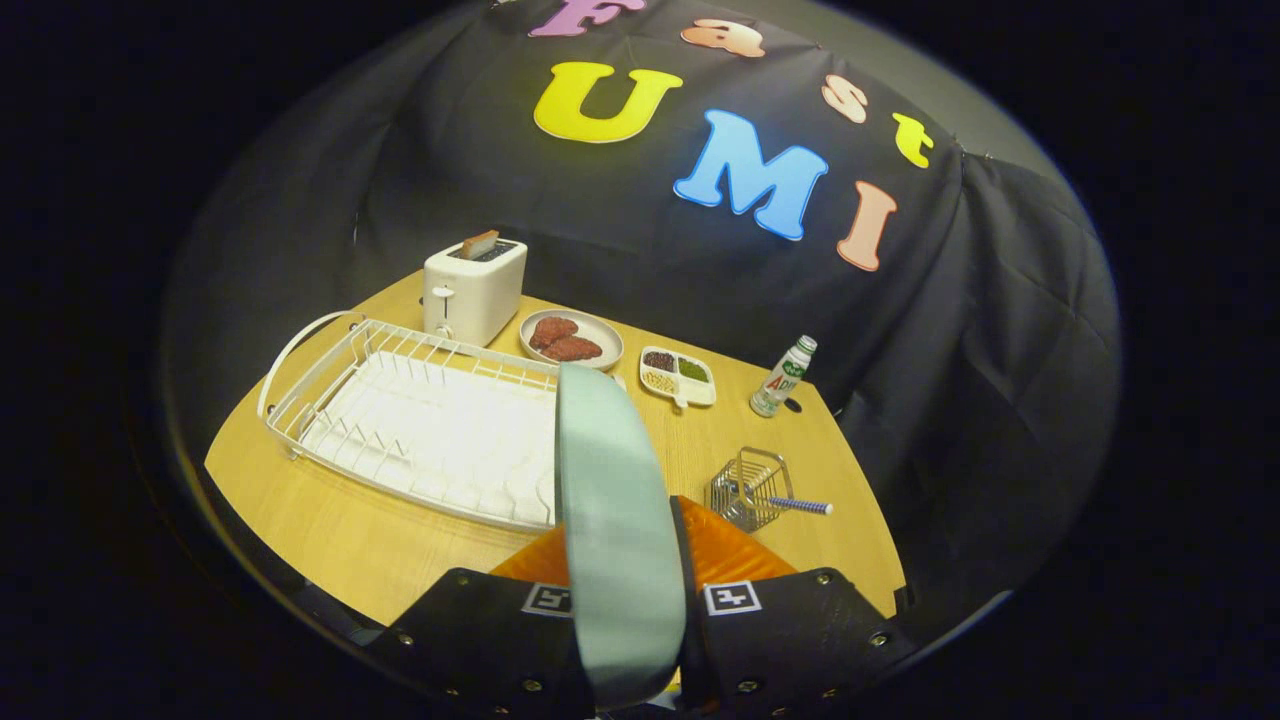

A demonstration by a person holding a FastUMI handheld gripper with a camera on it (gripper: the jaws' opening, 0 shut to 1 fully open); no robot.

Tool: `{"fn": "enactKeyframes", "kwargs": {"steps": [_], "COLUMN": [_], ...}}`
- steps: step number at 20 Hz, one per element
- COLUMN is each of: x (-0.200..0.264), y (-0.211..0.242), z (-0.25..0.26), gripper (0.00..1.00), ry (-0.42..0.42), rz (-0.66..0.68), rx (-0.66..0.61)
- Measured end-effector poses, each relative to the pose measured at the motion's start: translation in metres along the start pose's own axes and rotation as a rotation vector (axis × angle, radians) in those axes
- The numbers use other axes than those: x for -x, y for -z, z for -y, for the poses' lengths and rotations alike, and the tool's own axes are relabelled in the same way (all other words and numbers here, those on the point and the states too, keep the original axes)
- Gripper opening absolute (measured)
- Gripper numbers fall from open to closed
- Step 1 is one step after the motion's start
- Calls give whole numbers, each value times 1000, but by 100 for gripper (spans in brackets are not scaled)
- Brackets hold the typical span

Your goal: Take the plate from the dish rack, then take the spoon from the basket and place it into the plate.

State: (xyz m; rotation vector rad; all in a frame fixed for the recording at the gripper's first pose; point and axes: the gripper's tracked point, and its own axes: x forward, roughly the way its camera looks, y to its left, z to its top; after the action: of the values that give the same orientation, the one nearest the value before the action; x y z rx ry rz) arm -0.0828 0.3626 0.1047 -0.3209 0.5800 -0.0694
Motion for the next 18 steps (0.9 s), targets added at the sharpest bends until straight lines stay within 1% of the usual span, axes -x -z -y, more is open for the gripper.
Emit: {"fn": "enactKeyframes", "kwargs": {"steps": [2,4,8,12,13,14,18], "x": [-1,-4,-13,-30,-32,-36,-38], "y": [18,35,69,102,109,108,119], "z": [-4,-7,-13,-19,-24,-30,-49], "gripper": [30,30,30,30,30,30,31], "ry": [-51,-106,-195,-261,-292,-338,-474], "rz": [-24,-49,-107,-190,-207,-196,-235], "rx": [-34,-96,-248,-422,-442,-493,-650]}}
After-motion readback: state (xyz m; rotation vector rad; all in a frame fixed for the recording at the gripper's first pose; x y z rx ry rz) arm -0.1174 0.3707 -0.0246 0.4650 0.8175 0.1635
